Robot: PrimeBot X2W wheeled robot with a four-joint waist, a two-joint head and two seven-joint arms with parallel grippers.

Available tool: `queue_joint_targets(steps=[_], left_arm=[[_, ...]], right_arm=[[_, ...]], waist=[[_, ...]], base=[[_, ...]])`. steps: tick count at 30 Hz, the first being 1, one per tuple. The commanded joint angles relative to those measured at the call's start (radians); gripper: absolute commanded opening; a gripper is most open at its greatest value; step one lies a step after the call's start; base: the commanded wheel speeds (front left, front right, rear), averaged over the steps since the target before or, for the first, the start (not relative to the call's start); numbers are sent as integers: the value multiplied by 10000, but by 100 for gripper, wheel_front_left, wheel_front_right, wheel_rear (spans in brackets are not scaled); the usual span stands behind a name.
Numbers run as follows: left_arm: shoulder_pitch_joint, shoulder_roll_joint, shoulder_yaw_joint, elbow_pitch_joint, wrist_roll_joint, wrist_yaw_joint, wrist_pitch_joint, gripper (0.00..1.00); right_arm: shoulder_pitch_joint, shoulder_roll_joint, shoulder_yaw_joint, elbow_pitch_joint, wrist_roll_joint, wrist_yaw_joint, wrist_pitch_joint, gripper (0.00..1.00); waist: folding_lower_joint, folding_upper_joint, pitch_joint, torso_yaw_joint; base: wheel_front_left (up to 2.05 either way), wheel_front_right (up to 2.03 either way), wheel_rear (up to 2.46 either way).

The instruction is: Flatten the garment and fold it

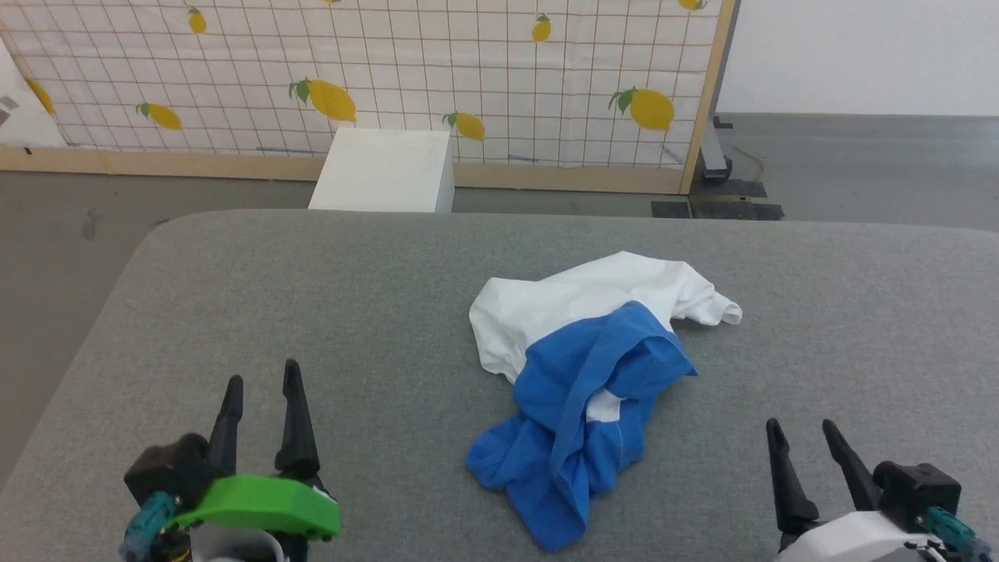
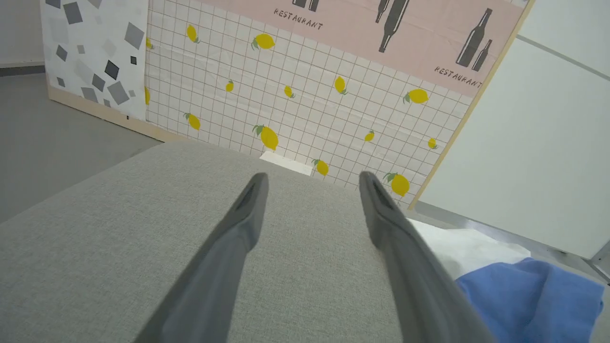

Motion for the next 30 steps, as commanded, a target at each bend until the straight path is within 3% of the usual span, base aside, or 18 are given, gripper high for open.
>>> queue_joint_targets(steps=[1,5,11,16,19,25,26,27,28,30], left_arm=[[202,-180,162,-157,296,-114,-34,100],[531,-686,452,-340,940,-385,-34,100],[489,-1023,577,-129,1547,-776,-35,100],[237,-1196,723,-72,1805,-1031,-35,100],[123,-1272,763,-68,1888,-1148,-35,100],[59,-1350,844,15,1933,-1245,-35,100],[57,-1356,852,21,1935,-1254,-35,100],[50,-1362,854,29,1930,-1273,-35,100],[43,-1365,868,34,1926,-1274,-35,100],[29,-1371,879,45,1914,-1288,-35,100]], right_arm=[[-179,3,150,-78,16,-15,178,100],[-728,3,881,-282,146,-15,1157,100],[-1832,3,2452,-663,528,-15,3626,100],[-2591,3,2709,-688,767,-15,5275,100],[-2892,3,2744,-594,756,-15,5799,100],[-3213,3,2782,-291,686,-15,5825,100],[-3231,3,2770,-234,697,-15,5832,91],[-3267,3,2750,-193,671,-15,5798,38],[-3299,3,2756,-184,660,-15,5726,0],[-3351,3,2814,-170,615,-15,5604,0]], waist=[[1,0,122,31],[1,0,295,100],[1,0,556,353],[1,0,880,716],[1,0,1072,961],[1,0,1273,1291],[1,0,1293,1325],[1,0,1328,1370],[1,0,1339,1391],[1,0,1367,1433]], base=[[0,0,0],[0,0,0],[0,0,0],[0,0,0],[0,0,0],[0,0,0],[0,0,0],[0,0,0],[0,0,0],[0,0,0]])
